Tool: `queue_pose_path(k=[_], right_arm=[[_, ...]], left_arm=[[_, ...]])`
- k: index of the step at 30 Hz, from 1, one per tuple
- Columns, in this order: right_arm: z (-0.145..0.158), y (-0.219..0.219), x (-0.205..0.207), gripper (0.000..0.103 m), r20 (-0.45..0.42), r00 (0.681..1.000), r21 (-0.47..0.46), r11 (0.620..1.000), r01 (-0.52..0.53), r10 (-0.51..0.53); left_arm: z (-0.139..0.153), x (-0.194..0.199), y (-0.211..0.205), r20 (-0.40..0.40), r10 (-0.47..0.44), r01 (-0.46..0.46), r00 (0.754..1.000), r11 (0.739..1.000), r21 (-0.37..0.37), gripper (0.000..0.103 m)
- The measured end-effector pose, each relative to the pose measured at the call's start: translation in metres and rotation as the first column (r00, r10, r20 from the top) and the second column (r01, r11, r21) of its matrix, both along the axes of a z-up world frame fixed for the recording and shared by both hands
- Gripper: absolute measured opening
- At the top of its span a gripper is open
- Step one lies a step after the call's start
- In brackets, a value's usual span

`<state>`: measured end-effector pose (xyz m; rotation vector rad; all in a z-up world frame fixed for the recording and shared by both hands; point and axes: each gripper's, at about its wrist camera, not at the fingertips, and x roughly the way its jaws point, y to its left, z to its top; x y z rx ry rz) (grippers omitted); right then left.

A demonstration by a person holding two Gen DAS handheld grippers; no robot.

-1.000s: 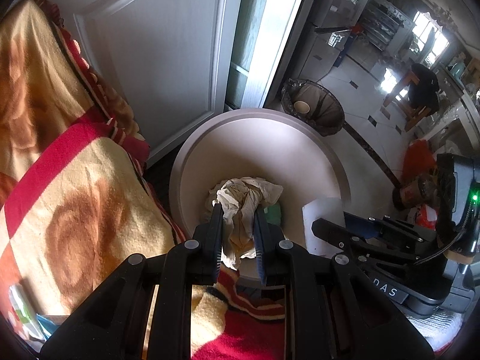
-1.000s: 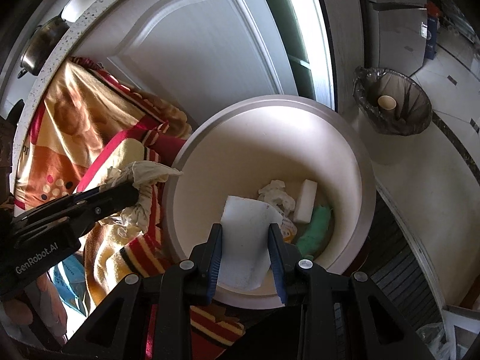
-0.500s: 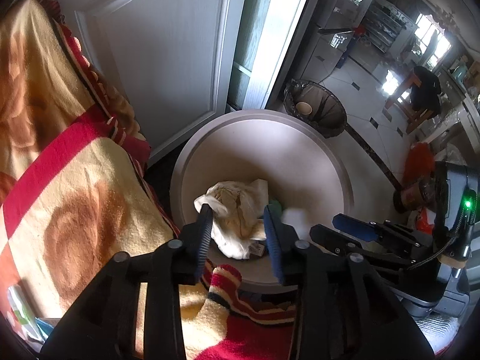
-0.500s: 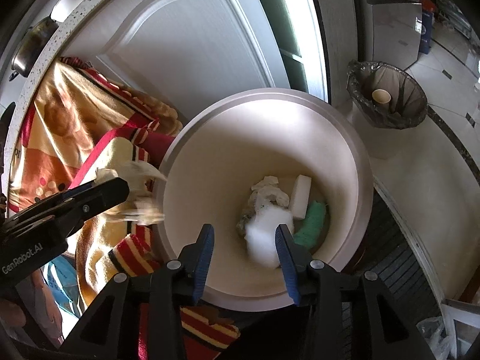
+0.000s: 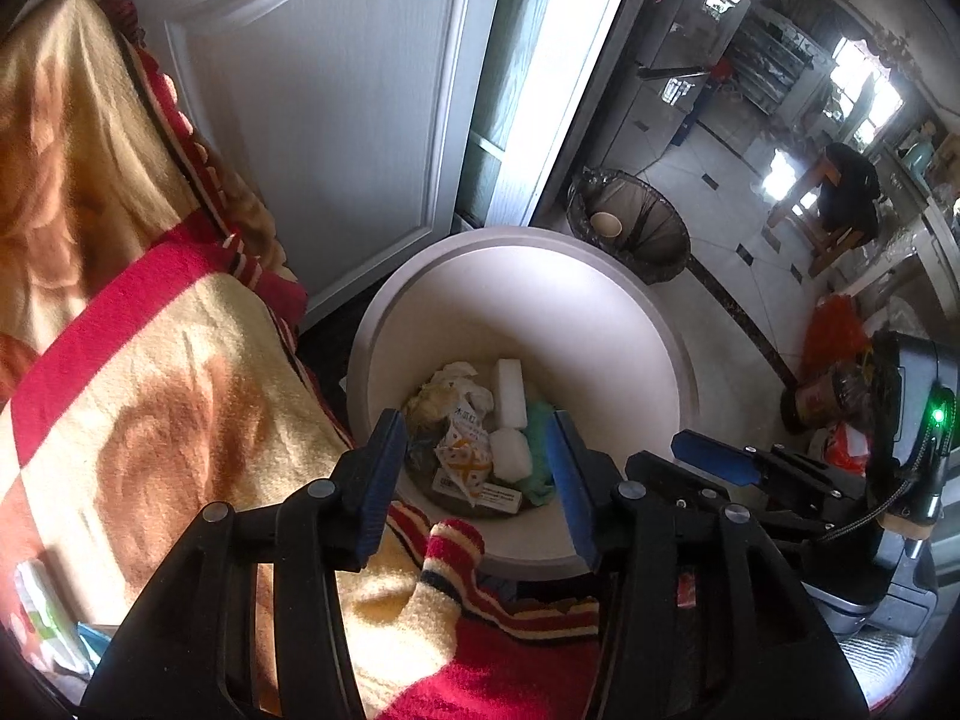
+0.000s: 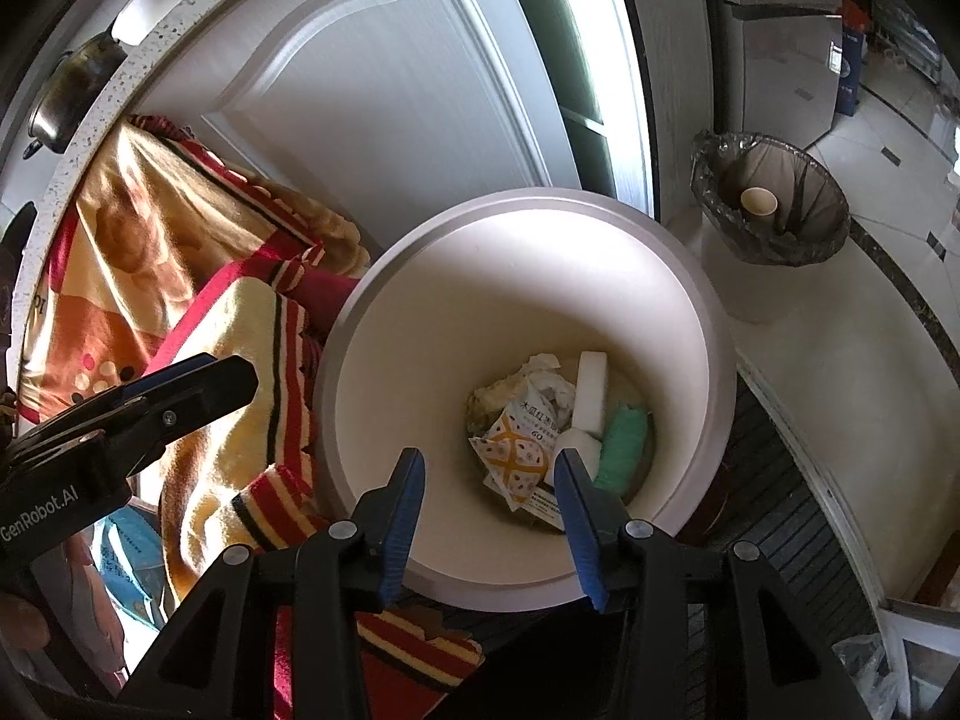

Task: Collect trash
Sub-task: 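Move both open tools back over the trash on the chair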

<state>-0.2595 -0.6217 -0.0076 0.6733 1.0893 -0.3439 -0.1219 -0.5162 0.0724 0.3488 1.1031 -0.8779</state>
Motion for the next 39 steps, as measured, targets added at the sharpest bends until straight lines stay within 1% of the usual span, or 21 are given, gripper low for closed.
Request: queue_pose_path(k=[7, 15, 25, 34, 39], right_arm=[[0.012, 0.008, 0.001, 0.043, 0.014, 1.0, -0.021, 1.0, -0.013, 0.014], [0.034, 0.024, 0.005, 0.045, 0.039, 0.998, -0.053, 0.997, -0.047, 0.05], [0.067, 0.059, 0.016, 0.045, 0.087, 0.99, -0.099, 0.989, -0.106, 0.115], [0.09, 0.095, 0.025, 0.046, 0.109, 0.978, -0.143, 0.976, -0.164, 0.18], [0.099, 0.113, 0.031, 0.051, 0.121, 0.969, -0.151, 0.969, -0.196, 0.215]], left_arm=[[0.015, -0.005, 0.01, 0.029, 0.007, -0.006, 1.0, 1.0, -0.019, 0.047], [0.037, -0.013, 0.031, 0.084, 0.011, -0.007, 0.996, 0.999, -0.045, 0.047], [0.059, -0.014, 0.076, 0.121, 0.053, -0.043, 0.991, 0.996, -0.078, 0.047], [0.072, -0.011, 0.116, 0.132, 0.101, -0.087, 0.986, 0.99, -0.112, 0.047], [0.077, -0.007, 0.142, 0.133, 0.137, -0.12, 0.981, 0.984, -0.131, 0.047]])
